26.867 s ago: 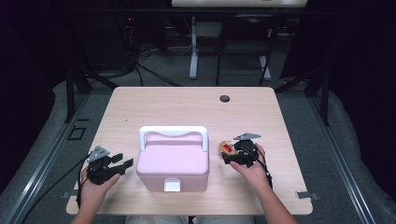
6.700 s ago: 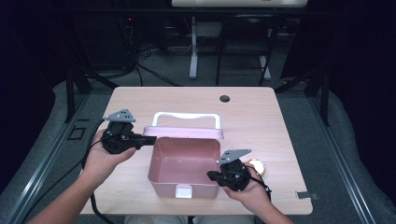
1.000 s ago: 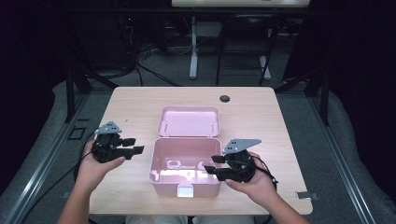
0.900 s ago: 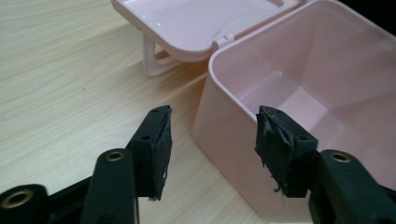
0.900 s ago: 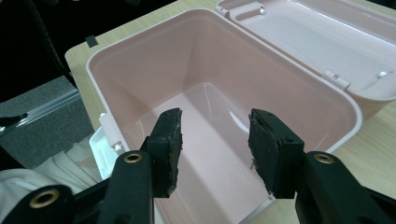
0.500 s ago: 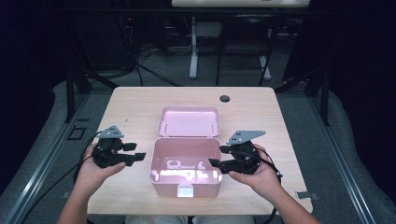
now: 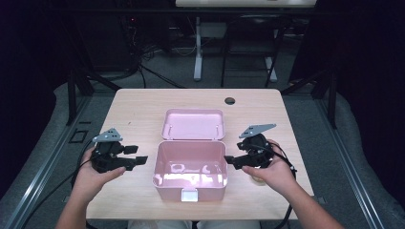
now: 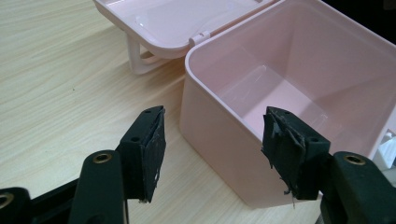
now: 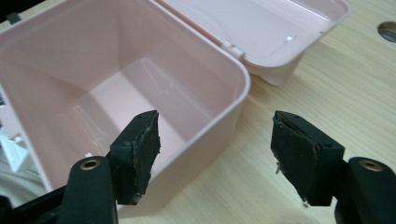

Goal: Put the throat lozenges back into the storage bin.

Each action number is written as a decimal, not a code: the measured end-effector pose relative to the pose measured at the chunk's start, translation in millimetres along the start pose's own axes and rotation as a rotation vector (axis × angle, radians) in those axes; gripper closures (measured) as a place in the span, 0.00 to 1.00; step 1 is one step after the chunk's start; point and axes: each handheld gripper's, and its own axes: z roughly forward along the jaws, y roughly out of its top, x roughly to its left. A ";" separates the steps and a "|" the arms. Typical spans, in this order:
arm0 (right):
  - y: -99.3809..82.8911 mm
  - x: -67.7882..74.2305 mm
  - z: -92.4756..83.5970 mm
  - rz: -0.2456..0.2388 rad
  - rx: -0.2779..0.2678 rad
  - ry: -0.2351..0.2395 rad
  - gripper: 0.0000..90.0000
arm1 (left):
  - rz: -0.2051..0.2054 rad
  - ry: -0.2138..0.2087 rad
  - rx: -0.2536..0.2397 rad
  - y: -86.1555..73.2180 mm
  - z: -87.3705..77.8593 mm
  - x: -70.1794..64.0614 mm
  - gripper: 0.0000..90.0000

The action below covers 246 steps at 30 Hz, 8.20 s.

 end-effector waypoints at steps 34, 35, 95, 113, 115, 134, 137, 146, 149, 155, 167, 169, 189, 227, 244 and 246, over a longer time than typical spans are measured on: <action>-9.4 -52.1 16.0 0.064 0.250 -0.120 0.23 | -0.020 0.016 -0.005 -1.7 -6.3 4.5 0.44; -9.5 -52.5 16.5 0.063 0.251 -0.120 0.22 | -0.019 0.025 -0.002 -2.1 -5.8 5.1 0.44; -54.3 -69.3 56.8 0.062 0.530 -0.150 0.18 | 0.014 0.050 0.081 -6.0 3.8 6.1 0.41; -61.8 -78.4 64.6 0.083 0.598 -0.153 0.11 | 0.007 0.048 0.075 -7.1 3.9 8.1 0.41; -62.5 -78.4 65.4 0.093 0.604 -0.152 0.11 | 0.005 0.047 0.073 -7.1 3.7 8.2 0.41; -70.6 -84.3 77.5 0.104 0.642 -0.130 0.12 | 0.002 0.046 0.078 -7.6 4.0 9.9 0.41; -70.7 -84.5 78.4 0.097 0.654 -0.128 0.13 | 0.002 0.047 0.075 -7.7 4.7 9.7 0.40; -73.8 -84.4 81.6 0.102 0.658 -0.126 0.15 | 0.002 0.047 0.078 -7.8 5.1 9.8 0.40; -73.6 -84.2 82.5 0.091 0.669 -0.123 0.16 | 0.001 0.047 0.078 -7.9 5.3 9.9 0.40; -73.7 -83.6 84.1 0.079 0.678 -0.122 0.16 | 0.001 0.048 0.075 -7.9 5.1 9.9 0.40; -75.7 -81.8 87.8 0.085 0.691 -0.129 0.17 | 0.002 0.045 0.080 -8.2 5.5 10.3 0.40; -75.5 -82.4 87.7 0.080 0.690 -0.127 0.17 | 0.003 0.044 0.081 -8.0 5.1 10.7 0.40; -73.5 -84.3 85.5 0.078 0.689 -0.117 0.22 | -0.003 0.048 0.074 -8.4 2.9 11.7 0.40; -41.9 -65.6 66.7 -0.027 0.690 -0.096 0.22 | -0.007 0.045 0.076 -9.5 3.3 13.8 0.40; -12.4 -52.7 43.9 -0.091 0.711 -0.075 0.22 | -0.007 0.047 0.075 -9.8 3.7 14.0 0.40; -9.9 -51.8 41.8 -0.091 0.708 -0.067 0.22 | -0.008 0.045 0.075 -9.7 3.5 14.0 0.40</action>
